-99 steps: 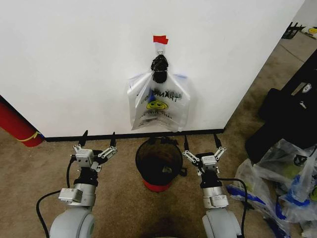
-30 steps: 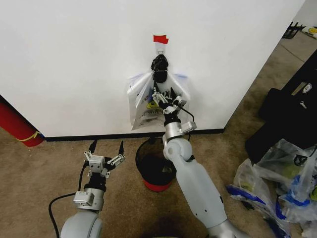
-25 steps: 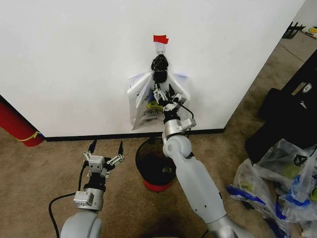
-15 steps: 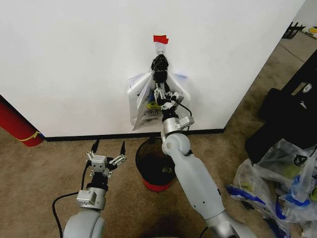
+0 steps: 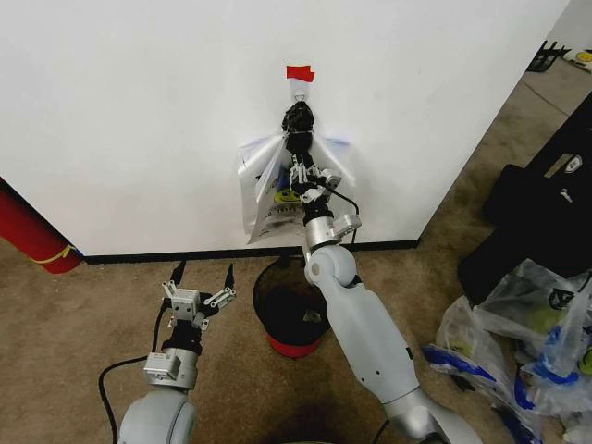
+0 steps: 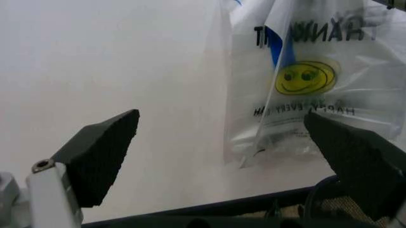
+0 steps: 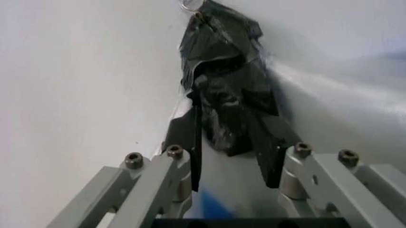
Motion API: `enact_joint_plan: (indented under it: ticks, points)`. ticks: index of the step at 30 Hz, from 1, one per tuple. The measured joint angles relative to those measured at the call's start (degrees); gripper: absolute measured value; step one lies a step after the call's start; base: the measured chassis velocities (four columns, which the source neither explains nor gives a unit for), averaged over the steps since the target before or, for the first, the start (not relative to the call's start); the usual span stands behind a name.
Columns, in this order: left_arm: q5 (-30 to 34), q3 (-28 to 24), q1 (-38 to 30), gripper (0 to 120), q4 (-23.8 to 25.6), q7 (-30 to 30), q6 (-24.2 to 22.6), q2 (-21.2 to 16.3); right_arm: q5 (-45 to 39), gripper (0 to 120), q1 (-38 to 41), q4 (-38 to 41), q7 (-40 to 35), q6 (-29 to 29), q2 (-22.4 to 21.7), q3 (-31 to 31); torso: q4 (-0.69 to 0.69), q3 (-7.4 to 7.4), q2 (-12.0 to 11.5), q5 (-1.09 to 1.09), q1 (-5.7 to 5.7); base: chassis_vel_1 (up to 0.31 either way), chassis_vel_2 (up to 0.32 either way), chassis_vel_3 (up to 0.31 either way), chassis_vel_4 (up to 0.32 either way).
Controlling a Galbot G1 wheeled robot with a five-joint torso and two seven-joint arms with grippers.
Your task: Pick up the garbage bag from the wall and place it over the trash bin.
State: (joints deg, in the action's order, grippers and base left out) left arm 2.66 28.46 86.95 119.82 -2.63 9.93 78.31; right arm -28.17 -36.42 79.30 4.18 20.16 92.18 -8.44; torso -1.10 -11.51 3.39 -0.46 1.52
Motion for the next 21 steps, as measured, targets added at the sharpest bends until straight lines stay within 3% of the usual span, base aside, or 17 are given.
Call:
enact_joint_plan:
  ticks: [4, 17, 21]
  points:
    - [0.1, 0.1, 0.0, 100, 0.0, -0.1, 0.0, -0.3, 3.9, 34, 0.5, -1.2, 1.2, 1.5, 0.0, -1.1, -0.01, 0.00, 0.0, 0.00, 0.00, 0.000, 0.000, 0.000, 0.000]
    - [0.3, 0.2, -0.3, 100, -0.4, -0.2, 0.1, -0.7, 7.8, 80, 1.9, -3.7, 3.1, 3.4, 0.0, -2.6, 0.00, 0.00, 0.0, 0.00, 0.00, 0.000, 0.000, 0.000, 0.000]
    - [0.3, 0.3, -0.4, 100, -0.7, -0.3, 0.2, -0.7, 7.8, 72, 2.1, -4.0, 3.2, 3.4, 0.0, -2.8, 0.00, 0.00, 0.0, 0.00, 0.00, 0.000, 0.000, 0.000, 0.000]
